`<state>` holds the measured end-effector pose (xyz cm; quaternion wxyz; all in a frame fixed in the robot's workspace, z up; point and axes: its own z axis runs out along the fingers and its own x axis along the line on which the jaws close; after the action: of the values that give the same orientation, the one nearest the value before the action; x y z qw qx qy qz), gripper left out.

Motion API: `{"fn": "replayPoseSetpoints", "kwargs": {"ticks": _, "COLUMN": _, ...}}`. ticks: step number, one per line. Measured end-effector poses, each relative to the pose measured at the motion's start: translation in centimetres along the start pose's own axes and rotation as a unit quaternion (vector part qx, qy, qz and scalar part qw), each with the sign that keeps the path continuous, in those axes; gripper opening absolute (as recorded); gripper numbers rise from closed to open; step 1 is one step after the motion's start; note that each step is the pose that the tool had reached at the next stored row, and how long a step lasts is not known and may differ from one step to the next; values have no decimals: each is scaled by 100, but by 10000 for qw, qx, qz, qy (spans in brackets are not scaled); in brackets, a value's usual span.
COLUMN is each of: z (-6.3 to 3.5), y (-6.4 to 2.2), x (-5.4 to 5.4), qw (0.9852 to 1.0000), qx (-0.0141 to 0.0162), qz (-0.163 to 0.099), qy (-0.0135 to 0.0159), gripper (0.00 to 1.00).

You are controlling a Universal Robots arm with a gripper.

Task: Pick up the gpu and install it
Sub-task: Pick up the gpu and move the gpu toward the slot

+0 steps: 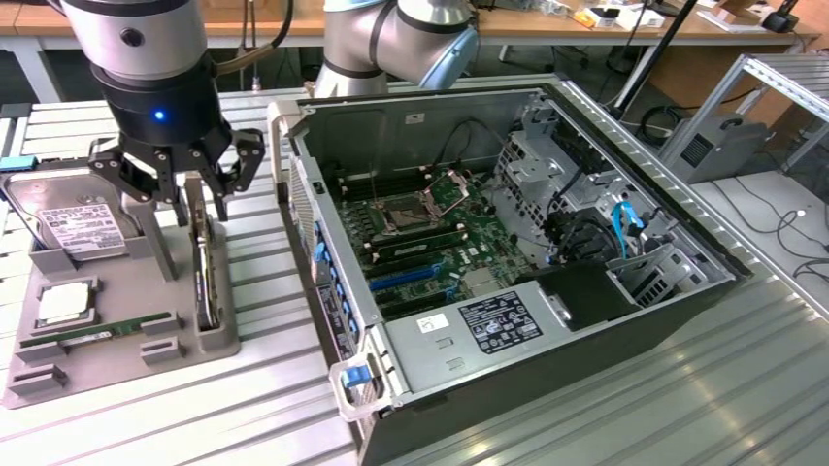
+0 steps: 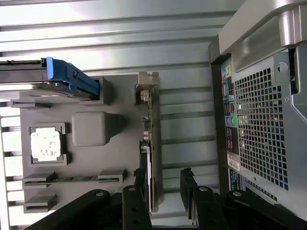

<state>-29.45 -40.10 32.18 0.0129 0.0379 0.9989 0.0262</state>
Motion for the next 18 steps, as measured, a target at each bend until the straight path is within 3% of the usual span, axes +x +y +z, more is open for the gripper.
{"fn": "replayPoseSetpoints", "kwargs": {"ticks": 18, "z": 105, "y": -6, "x": 2, "qw": 10000, "qx": -1, "qz": 0, "qy": 0, "gripper": 42}}
